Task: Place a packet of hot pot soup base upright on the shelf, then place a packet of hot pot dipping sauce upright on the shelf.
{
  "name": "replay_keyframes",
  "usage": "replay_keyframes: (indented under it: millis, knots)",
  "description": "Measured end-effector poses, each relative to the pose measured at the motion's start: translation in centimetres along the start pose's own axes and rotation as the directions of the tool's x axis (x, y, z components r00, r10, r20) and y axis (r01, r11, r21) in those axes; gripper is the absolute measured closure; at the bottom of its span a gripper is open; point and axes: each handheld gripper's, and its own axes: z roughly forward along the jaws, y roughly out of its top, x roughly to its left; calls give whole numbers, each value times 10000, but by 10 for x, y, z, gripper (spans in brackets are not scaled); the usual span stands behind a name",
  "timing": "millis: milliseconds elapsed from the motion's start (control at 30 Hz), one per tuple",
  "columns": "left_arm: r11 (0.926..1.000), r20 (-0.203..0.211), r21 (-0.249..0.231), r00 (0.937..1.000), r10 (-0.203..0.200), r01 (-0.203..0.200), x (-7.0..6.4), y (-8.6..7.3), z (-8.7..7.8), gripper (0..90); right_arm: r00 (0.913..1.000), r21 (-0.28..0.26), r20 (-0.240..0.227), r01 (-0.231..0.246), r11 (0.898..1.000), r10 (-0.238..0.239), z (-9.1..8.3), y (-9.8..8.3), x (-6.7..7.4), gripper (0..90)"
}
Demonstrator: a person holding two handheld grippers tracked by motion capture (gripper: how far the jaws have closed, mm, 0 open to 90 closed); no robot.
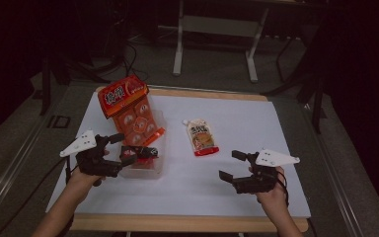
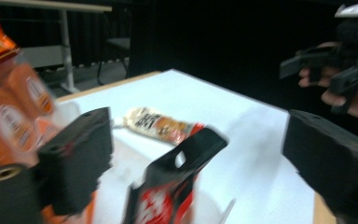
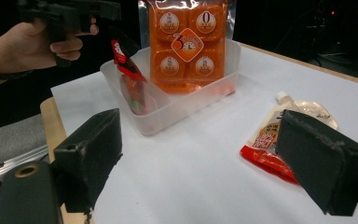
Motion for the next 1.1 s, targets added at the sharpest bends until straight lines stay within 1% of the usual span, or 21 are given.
replay_keyframes:
  millis: [67, 167, 200, 267, 333, 400, 467, 500, 567, 633, 667, 700, 767, 800, 867, 900, 967, 1100]
  knots:
    - [10000, 51, 62, 10000, 58, -59, -6, 5, 2, 29, 10000, 24, -31, 60, 10000, -60, 0, 1, -1, 144]
    - [9996, -14, 125, 9996, 268, -268, -15, 9, 6, 28, 9999, 136, 49, 163, 9998, -164, 1, 2, -3, 143]
    - [9994, 44, 119, 9994, 332, -332, -17, 10, 7, 28, 9998, 211, 105, 164, 9996, -166, 1, 2, -4, 142]
    - [9993, 235, 175, 9992, 336, -340, -23, 11, 10, 29, 9994, 220, 264, 202, 9996, -208, 2, 2, -6, 140]
    - [9986, 387, 223, 9981, 474, -482, -28, 11, 14, 29, 9996, 213, 269, 51, 9998, -57, 2, 3, -8, 140]
    - [9981, 553, 186, 9968, 575, -586, -34, 10, 17, 29, 9993, 226, 368, -12, 9997, 4, 2, 4, -10, 140]
    - [9980, 667, 154, 9959, 606, -618, -39, 10, 19, 29, 9991, 201, 369, -202, 9996, 194, 2, 5, -13, 134]
    - [9976, 705, 198, 9954, 650, -665, -41, 10, 20, 29, 9986, 209, 474, -261, 9994, 251, 1, 6, -13, 133]
    - [9973, 787, 173, 9945, 698, -713, -47, 10, 22, 29, 9984, 192, 515, -252, 9995, 242, 1, 8, -16, 124]
    - [9967, 829, 233, 9937, 753, -775, -53, 9, 24, 29, 9968, 197, 771, -219, 9996, 203, 1, 11, -19, 122]
    - [9964, 909, 285, 9929, 772, -801, -56, 8, 26, 30, 9963, 221, 845, -184, 9996, 164, 2, 12, -20, 120]
    - [9960, 997, 322, 9918, 799, -835, -59, 7, 27, 29, 9947, 141, 1022, -148, 9998, 132, 2, 13, -22, 117]
    - [9950, 1005, 430, 9912, 858, -905, -65, 4, 30, 30, 9939, 78, 1065, -305, 9995, 295, 5, 14, -28, 117]
    - [9948, 1093, 428, 9902, 875, -926, -67, 3, 31, 30, 9918, 96, 1256, -248, 9996, 234, 7, 15, -30, 118]
    - [9945, 1249, 465, 9883, 876, -940, -72, -1, 34, 30, 9906, 109, 1354, -208, 9997, 192, 9, 16, -34, 133]
    - [9944, 1293, 493, 9878, 864, -934, -74, -3, 35, 30, 9888, 121, 1484, -154, 9998, 135, 11, 16, -37, 134]
    - [9938, 1388, 537, 9863, 888, -971, -78, -7, 37, 29, 9884, 111, 1512, -160, 9998, 142, 14, 17, -42, 148]
    - [9950, 1545, 551, 9852, 737, -830, -84, -14, 41, 29, 9849, 181, 1732, -75, 9998, 42, 20, 18, -50, 178]
